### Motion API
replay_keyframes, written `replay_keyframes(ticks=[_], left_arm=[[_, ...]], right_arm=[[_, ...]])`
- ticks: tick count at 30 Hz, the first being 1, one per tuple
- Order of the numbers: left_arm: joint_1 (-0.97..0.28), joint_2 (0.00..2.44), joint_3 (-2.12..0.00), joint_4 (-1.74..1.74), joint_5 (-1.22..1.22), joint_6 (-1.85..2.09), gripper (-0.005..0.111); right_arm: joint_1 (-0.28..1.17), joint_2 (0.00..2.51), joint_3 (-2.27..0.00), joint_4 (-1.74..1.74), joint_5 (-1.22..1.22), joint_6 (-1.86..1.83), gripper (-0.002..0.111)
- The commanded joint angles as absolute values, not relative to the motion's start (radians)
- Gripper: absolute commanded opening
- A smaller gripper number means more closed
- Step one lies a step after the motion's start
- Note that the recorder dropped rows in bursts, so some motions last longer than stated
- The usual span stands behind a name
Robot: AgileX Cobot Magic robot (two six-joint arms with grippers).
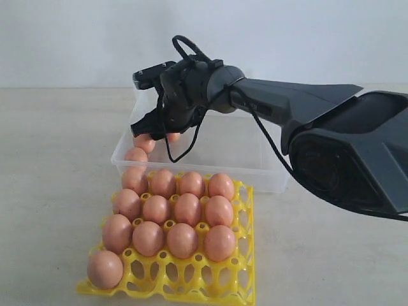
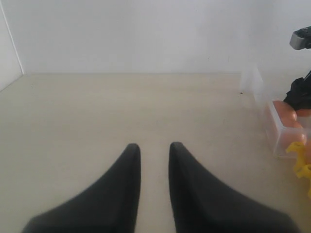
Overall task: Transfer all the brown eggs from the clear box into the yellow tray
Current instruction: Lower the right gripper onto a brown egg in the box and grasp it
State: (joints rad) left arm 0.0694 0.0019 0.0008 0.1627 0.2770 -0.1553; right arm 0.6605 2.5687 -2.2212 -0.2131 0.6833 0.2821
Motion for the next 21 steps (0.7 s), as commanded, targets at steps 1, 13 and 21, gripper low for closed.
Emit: replay_keyframes(ticks=[1,13,21], left_arm=[[0.060,0.000,0.000,0.165,0.281,-0.160,0.022],[0.060,0.000,0.000,0.165,0.281,-0.160,0.022],[0.060,0.000,0.000,0.165,0.281,-0.160,0.022]], right_arm=[[0.656,2.574,-2.227,-0.236,0.678,0.374,0.057],[0.660,2.570,-2.227,-0.217,0.739,0.397,0.000],[0.660,2.482,-2.227,-0.219,0.858,0.408,0.000]])
